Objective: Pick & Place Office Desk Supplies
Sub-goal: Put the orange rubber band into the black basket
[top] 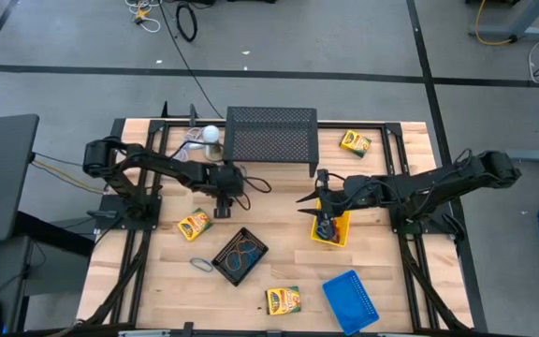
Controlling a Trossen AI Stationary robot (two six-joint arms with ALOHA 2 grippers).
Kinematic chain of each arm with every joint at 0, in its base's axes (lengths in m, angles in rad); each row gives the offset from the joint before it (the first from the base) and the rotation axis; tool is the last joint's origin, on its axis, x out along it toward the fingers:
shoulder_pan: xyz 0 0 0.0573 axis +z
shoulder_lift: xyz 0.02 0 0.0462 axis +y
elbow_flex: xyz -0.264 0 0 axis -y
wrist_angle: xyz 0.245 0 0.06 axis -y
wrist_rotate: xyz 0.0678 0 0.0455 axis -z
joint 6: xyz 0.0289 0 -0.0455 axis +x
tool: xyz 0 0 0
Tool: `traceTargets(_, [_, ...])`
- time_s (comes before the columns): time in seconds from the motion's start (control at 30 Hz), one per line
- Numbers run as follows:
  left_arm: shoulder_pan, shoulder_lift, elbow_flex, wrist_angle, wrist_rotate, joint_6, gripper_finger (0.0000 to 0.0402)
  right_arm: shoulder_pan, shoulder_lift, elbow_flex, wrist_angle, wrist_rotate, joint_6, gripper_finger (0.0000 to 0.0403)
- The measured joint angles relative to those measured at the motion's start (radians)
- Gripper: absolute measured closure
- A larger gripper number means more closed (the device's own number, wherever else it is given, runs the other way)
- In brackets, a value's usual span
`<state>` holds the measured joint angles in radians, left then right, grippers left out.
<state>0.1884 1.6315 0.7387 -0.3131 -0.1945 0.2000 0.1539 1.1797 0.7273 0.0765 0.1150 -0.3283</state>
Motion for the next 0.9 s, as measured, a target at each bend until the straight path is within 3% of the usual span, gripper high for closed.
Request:
traceTargets(0.13, [-0.003, 0.001, -0.002, -0.001, -0.014, 0.006, 0.0277, 0.000, 0.000, 0.000, -0.001, 0.000, 0.003, 0.0291])
traceTargets(0.33, [-0.012, -0.005, -0.004, -0.008, -0.031, -0.036, 0.0388, 0.000, 0.000, 0.000, -0.002, 0.000, 0.017, 0.0291])
traceTargets(0.63, [-0.087, -0.017, 0.010, -0.049, -0.055, -0.127, 0.0398, 0.002, 0.000, 0.000, -0.006, -0.001, 0.035, 0.0291])
traceTargets(0.9, [-0.214, -0.018, 0.114, -0.219, -0.199, -0.218, 0.0400, 0.002, 0.001, 0.000, -0.007, -0.001, 0.036, 0.0291])
